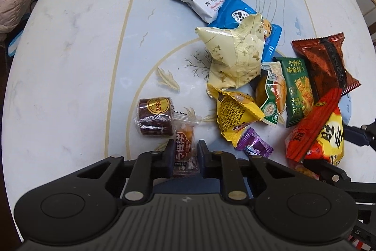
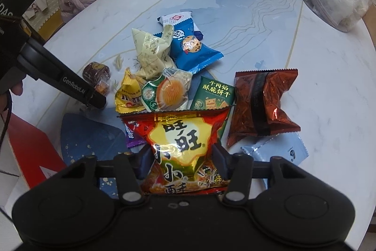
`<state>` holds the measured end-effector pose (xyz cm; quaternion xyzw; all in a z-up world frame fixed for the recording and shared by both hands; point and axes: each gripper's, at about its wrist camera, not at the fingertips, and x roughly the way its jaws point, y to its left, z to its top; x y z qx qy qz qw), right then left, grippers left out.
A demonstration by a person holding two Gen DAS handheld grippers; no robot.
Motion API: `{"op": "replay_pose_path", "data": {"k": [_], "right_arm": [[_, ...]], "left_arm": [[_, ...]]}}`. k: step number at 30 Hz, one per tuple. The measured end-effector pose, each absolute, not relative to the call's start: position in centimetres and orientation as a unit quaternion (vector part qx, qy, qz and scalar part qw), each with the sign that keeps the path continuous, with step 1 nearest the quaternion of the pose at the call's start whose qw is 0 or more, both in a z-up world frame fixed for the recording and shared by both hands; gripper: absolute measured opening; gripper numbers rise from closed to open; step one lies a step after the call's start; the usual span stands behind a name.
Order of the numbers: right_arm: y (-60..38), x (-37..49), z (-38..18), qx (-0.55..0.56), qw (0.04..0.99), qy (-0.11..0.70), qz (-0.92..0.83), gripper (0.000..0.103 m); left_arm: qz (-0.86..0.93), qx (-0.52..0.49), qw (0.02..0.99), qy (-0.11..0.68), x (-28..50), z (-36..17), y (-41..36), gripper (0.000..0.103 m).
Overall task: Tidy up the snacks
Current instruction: 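Carry the Wangwang bag with the right tool while the left carries the sweet into the box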
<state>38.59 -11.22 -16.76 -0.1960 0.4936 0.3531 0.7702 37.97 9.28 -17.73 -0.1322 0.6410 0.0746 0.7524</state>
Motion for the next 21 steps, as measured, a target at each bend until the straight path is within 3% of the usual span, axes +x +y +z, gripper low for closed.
{"op": "replay_pose_path", "data": {"k": [21], "right_arm": [[-14.2,33.8,-8.1,-0.134,0.816,0.454,0.332,0.050]], "left_arm": [[0.058,-0.155,0.807,0.568,32.1,-8.0,10.4,0.019]]}}
